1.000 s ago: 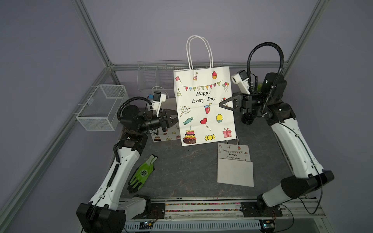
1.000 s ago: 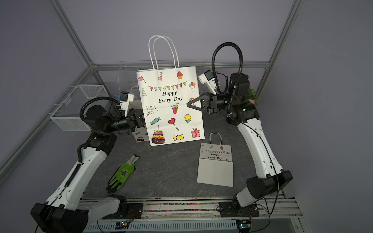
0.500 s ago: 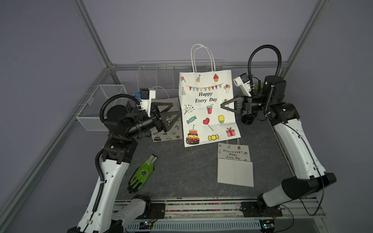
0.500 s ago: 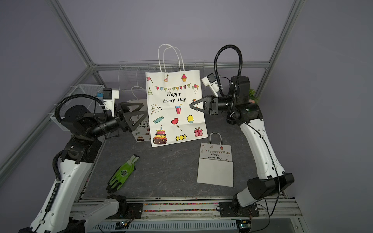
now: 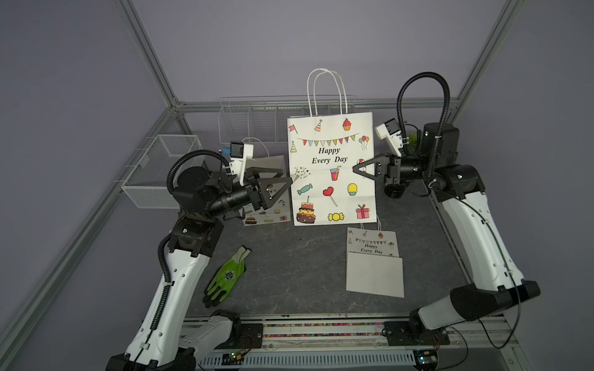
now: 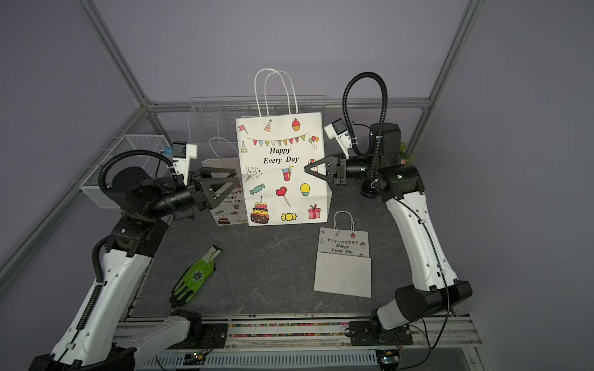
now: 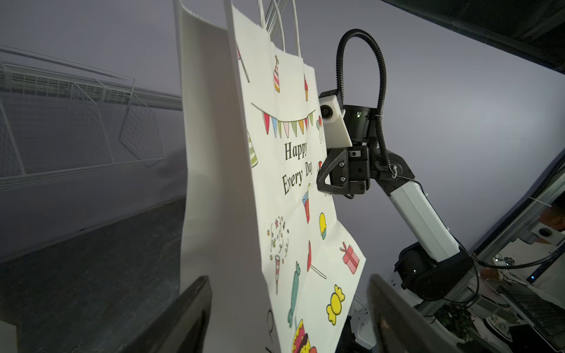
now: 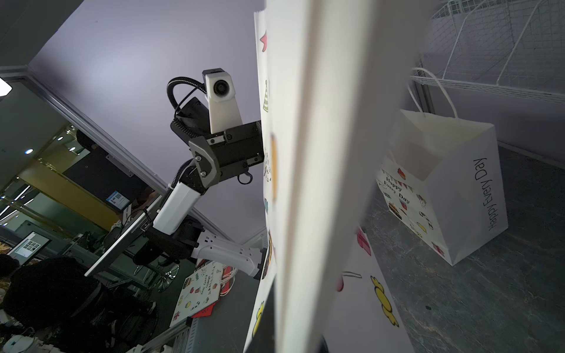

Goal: Put away the paper bag
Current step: Press the paper bag.

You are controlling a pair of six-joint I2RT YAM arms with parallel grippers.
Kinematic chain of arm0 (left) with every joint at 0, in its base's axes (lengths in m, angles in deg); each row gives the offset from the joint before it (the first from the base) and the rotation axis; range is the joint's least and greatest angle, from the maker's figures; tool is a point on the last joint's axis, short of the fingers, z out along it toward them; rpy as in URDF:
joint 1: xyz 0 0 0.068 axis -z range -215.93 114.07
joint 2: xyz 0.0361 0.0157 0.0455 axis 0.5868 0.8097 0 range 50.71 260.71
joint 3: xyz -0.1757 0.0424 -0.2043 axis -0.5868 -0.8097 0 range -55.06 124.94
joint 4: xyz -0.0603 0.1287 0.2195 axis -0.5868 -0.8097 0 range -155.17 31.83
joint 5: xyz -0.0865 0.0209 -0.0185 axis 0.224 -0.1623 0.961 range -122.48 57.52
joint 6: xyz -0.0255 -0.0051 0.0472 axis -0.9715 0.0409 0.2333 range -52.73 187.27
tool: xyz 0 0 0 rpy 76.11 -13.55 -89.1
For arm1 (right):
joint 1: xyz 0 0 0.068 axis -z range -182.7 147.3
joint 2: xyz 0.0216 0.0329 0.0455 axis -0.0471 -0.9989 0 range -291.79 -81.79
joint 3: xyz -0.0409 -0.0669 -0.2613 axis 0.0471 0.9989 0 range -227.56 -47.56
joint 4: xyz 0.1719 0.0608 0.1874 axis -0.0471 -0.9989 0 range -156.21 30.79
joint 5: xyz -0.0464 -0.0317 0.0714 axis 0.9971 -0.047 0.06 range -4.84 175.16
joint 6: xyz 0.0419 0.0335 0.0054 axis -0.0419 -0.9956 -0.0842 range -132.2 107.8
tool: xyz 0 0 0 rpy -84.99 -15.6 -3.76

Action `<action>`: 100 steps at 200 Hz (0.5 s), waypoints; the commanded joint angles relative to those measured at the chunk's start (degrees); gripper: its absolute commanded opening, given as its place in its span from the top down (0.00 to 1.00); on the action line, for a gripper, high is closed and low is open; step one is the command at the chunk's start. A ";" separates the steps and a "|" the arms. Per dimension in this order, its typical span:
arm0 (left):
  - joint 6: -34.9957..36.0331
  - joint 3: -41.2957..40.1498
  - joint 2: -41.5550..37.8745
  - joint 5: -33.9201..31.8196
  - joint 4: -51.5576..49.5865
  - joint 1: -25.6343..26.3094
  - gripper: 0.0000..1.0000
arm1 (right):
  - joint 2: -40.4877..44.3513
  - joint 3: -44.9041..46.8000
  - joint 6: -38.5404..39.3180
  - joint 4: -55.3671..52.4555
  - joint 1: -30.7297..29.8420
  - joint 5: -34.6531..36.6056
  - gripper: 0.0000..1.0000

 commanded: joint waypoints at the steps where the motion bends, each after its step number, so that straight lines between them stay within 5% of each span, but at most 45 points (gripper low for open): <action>1: -1.46 0.18 1.56 0.49 0.30 3.17 0.26 | 3.20 2.95 0.28 4.42 -0.26 1.59 0.93; 34: 0.86 -0.44 1.88 -3.04 -3.81 5.36 0.34 | 7.25 11.50 -3.44 13.84 -0.68 2.79 0.93; 100: 2.23 0.01 4.10 -5.65 -5.02 11.31 0.69 | 7.65 10.09 -0.34 9.63 -0.64 5.12 0.93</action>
